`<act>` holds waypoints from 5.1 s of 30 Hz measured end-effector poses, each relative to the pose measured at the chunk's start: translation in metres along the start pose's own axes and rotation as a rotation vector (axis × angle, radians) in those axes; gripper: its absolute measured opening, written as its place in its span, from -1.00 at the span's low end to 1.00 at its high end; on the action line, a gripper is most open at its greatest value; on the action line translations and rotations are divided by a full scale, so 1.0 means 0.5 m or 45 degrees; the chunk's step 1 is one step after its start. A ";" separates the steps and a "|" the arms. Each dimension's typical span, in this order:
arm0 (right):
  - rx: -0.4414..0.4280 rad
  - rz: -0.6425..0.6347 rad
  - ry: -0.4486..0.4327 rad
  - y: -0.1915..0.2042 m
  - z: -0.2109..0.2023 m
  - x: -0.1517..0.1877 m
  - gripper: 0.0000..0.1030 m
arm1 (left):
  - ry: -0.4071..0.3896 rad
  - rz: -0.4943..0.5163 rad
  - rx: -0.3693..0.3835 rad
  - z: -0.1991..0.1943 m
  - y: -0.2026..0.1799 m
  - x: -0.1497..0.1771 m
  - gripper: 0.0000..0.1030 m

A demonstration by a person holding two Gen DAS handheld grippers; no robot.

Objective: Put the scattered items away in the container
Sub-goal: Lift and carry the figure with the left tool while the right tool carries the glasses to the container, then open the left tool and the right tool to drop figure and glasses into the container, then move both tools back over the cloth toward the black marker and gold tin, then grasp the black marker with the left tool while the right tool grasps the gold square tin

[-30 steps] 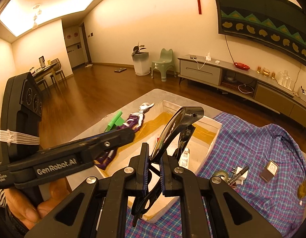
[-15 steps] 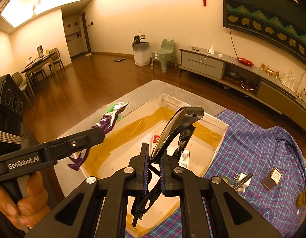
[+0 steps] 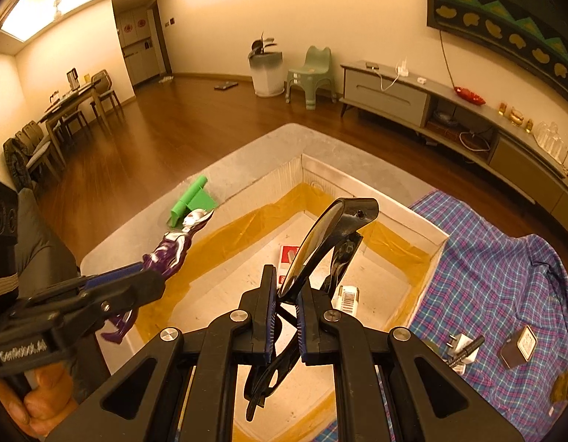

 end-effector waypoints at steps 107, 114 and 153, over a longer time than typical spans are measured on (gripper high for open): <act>0.088 0.338 0.091 -0.560 -0.022 0.336 0.07 | 0.329 0.660 -0.058 0.330 -0.418 0.239 0.02; 0.073 0.094 0.241 -0.526 -0.044 0.417 0.22 | 0.387 0.652 -0.091 0.397 -0.394 0.261 0.02; 0.249 0.543 -0.095 -0.792 -0.028 0.258 0.25 | 0.443 0.565 -0.077 0.505 -0.411 0.267 -0.59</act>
Point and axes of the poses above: each gripper's, at about its wrist camera, not at the fingertips, and z roughly the way its jaws point, y to its left, x to its underside, the point moved 10 cm from there along z, roughly the way its jaws point, and after that the axes turned 7 degrees about z, right-handed, at the moved point
